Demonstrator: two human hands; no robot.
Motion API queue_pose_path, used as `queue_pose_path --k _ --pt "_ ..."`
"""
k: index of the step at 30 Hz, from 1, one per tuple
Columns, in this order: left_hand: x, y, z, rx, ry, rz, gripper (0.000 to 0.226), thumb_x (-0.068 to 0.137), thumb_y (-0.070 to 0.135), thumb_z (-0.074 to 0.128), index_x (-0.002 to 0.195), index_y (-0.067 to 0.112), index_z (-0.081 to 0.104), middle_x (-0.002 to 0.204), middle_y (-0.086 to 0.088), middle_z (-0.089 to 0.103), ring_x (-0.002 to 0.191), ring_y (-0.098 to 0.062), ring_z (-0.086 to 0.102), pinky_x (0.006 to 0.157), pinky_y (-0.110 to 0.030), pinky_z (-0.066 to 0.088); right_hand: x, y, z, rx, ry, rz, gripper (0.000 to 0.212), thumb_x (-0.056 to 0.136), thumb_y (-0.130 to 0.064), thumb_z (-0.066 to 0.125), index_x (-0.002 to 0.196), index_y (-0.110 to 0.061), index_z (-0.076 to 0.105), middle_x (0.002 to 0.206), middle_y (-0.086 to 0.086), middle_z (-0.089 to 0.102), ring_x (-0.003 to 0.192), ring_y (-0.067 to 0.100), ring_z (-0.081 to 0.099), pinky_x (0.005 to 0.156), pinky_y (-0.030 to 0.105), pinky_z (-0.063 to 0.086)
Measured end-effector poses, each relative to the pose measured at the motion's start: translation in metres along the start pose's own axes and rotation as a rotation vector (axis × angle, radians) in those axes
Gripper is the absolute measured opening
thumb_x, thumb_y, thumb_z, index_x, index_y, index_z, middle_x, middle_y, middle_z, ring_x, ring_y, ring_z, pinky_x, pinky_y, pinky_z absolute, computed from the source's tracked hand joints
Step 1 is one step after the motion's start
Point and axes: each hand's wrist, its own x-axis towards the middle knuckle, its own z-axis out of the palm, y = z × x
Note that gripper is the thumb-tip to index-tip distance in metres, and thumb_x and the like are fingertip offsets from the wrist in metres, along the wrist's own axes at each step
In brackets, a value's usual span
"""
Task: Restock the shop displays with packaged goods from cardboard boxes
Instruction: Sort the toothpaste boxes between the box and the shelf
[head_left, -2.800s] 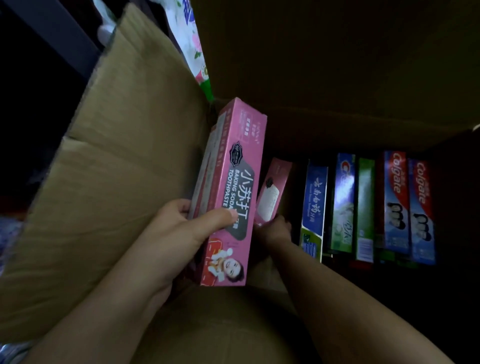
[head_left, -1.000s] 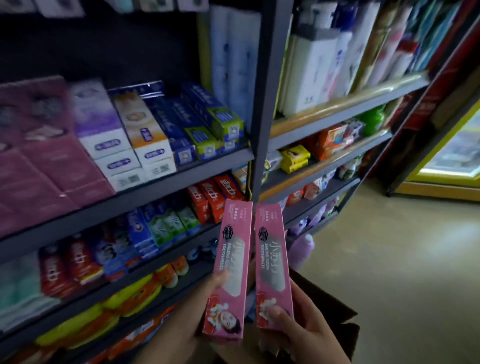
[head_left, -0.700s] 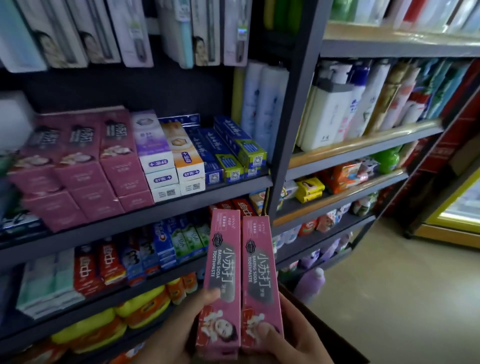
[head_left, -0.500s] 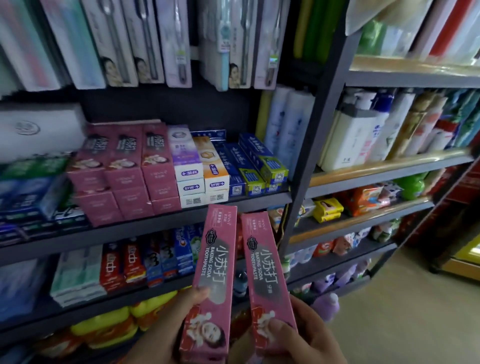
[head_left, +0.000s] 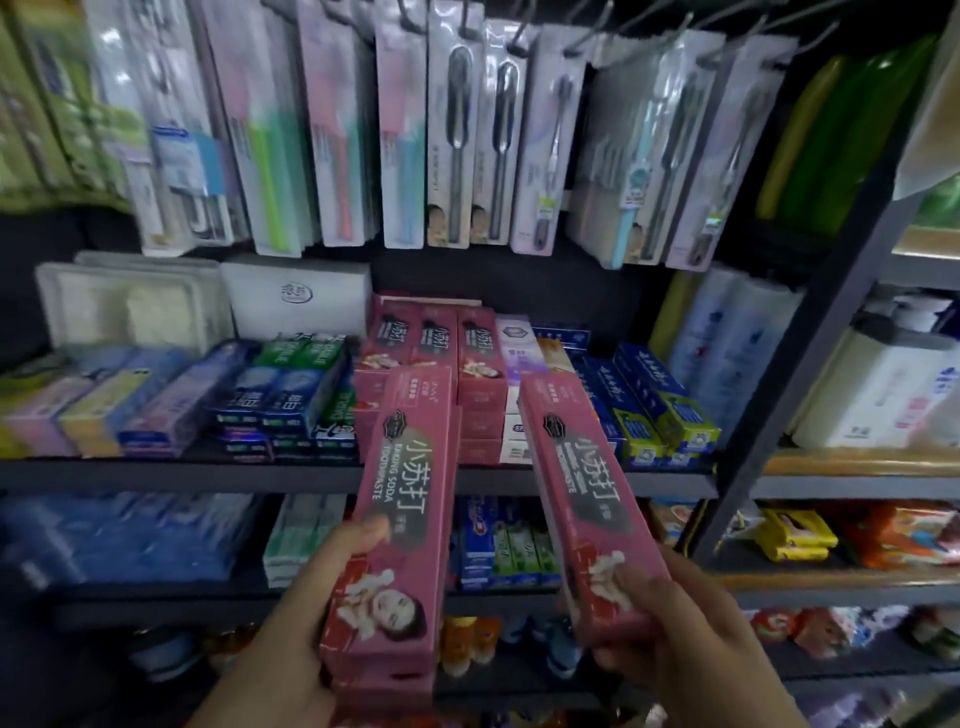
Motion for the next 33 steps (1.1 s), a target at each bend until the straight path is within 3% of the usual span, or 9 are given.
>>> queue_pose_path --k 4,9,13,21,24,26,27,30,33 --pt "0.001 0.019 -0.003 -0.142 0.181 0.101 0.035 0.097 0.004 0.038 0.065 0.006 0.052 0.056 -0.012 0.053 0.061 -0.023 0.045 0.061 -0.027 0.035 0.023 -0.024 0.041 -0.121 -0.196 -0.03 0.02 0.087 -0.02 0.06 0.103 -0.009 0.063 0.082 0.009 0.075 0.074 0.024 0.072 0.051 0.021 0.054" --pt "0.004 0.042 -0.006 -0.222 0.18 0.106 0.035 0.092 0.016 0.045 0.062 0.005 0.059 0.039 -0.008 0.057 0.029 -0.014 0.055 0.027 -0.015 0.037 0.085 -0.044 0.096 -0.176 -0.188 -0.036 0.021 0.091 -0.024 0.061 0.103 -0.006 0.063 0.086 0.006 0.074 0.074 0.016 0.072 0.066 0.025 0.057" --pt "0.009 0.05 -0.006 -0.231 0.18 0.135 0.026 0.093 0.018 0.047 0.07 0.008 0.054 0.039 -0.005 0.058 0.029 -0.014 0.055 0.027 -0.015 0.037 0.129 -0.053 0.123 -0.207 -0.124 -0.028 0.018 0.089 -0.025 0.063 0.094 -0.008 0.064 0.077 0.003 0.071 0.058 0.011 0.068 0.076 0.032 0.059" --pt "0.03 0.065 -0.018 -0.155 0.156 0.127 0.026 0.096 0.013 0.041 0.074 0.003 0.05 0.064 -0.015 0.055 0.057 -0.028 0.054 0.056 -0.03 0.046 0.173 -0.056 0.129 -0.836 -0.022 -0.234 0.029 0.089 -0.049 0.049 0.099 -0.027 0.066 0.092 -0.001 0.069 0.083 0.017 0.063 0.077 0.033 0.053" --pt "0.035 0.071 -0.016 -0.199 0.189 0.178 0.029 0.091 0.022 0.056 0.069 0.005 0.05 0.04 -0.007 0.057 0.033 -0.017 0.056 0.031 -0.016 0.04 0.178 -0.053 0.129 -0.96 -0.011 -0.238 0.043 0.089 -0.055 0.043 0.113 -0.028 0.066 0.1 0.0 0.067 0.086 0.017 0.059 0.073 0.03 0.047" --pt "0.038 0.079 -0.013 -0.221 0.213 0.211 0.046 0.065 0.037 0.083 0.065 0.007 0.049 0.031 -0.003 0.051 0.022 -0.01 0.049 0.024 -0.014 0.032 0.181 -0.05 0.128 -1.021 0.0 -0.242 0.047 0.088 -0.057 0.043 0.106 -0.022 0.068 0.092 0.0 0.069 0.082 0.017 0.061 0.072 0.031 0.05" --pt "0.036 0.079 -0.013 -0.221 0.198 0.228 0.051 0.057 0.038 0.088 0.066 0.005 0.049 0.031 -0.003 0.051 0.023 -0.01 0.049 0.025 -0.015 0.033 0.184 -0.049 0.127 -1.04 0.008 -0.24 0.048 0.087 -0.057 0.043 0.103 -0.019 0.069 0.091 0.001 0.07 0.081 0.017 0.062 0.073 0.032 0.051" --pt "0.034 0.072 -0.014 -0.237 0.125 0.173 0.029 0.086 0.026 0.062 0.089 -0.002 0.059 0.049 -0.012 0.059 0.043 -0.021 0.061 0.044 -0.022 0.047 0.178 -0.048 0.125 -1.014 0.064 -0.248 0.053 0.085 -0.059 0.049 0.121 -0.022 0.06 0.113 0.001 0.065 0.09 0.019 0.061 0.08 0.034 0.052" --pt "0.025 0.059 -0.011 -0.294 0.023 0.16 0.031 0.069 0.034 0.064 0.09 0.012 0.067 0.068 -0.011 0.071 0.055 -0.023 0.068 0.065 -0.034 0.05 0.148 -0.053 0.127 -0.913 0.123 -0.398 0.051 0.084 -0.061 0.053 0.122 -0.027 0.047 0.107 0.002 0.061 0.083 0.019 0.062 0.072 0.034 0.053"
